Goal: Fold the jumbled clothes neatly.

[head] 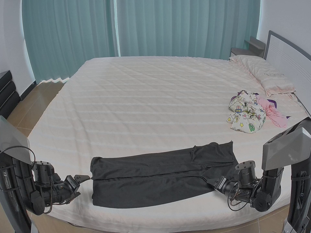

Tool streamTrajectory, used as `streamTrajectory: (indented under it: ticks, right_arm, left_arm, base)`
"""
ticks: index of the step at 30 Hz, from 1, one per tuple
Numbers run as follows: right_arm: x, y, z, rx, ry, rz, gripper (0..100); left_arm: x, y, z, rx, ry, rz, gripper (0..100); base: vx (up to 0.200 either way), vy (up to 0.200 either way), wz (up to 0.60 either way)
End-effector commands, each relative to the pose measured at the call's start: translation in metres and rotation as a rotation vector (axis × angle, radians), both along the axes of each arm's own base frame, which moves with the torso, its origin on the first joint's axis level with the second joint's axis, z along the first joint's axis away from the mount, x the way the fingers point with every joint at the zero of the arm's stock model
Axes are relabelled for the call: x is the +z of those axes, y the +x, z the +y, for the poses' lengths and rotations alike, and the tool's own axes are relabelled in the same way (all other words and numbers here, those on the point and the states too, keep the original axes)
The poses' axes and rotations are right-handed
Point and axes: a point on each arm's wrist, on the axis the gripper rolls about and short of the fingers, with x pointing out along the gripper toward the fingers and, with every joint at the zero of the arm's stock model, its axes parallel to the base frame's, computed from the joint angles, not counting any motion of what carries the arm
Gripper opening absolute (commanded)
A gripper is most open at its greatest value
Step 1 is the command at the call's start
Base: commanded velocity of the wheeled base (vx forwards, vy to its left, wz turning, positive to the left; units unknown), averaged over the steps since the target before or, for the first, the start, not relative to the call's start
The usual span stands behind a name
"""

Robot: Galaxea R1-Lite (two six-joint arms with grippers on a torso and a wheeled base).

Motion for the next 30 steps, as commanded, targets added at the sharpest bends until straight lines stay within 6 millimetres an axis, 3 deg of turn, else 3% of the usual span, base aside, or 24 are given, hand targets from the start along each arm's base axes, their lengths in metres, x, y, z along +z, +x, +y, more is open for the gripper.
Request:
streamTrajectory:
  ticks: [1,5,20,30]
  right_arm:
    - [0.004,-0.004,-0.002,0.002,0.012,-0.028,100]
    - [0.006,-0.014,-0.006,0.006,0.011,-0.038,100]
    - [0.013,-0.013,-0.015,-0.03,0.033,-0.087,100]
    - [0.023,-0.013,-0.017,-0.036,0.051,-0.118,100]
  left_arm:
    - [-0.001,-0.004,-0.001,-0.003,0.002,0.019,100]
    - [-0.002,-0.004,-0.003,-0.006,0.01,0.02,100]
    - [-0.001,-0.003,-0.003,0.0,0.013,0.012,100]
    - [-0.001,-0.003,-0.003,0.001,0.014,0.013,100]
  base:
    - [0.0,0.0,0.0]
    - [0.0,0.0,0.0]
    - [0.0,0.0,0.0]
    - [0.2,0.0,0.0]
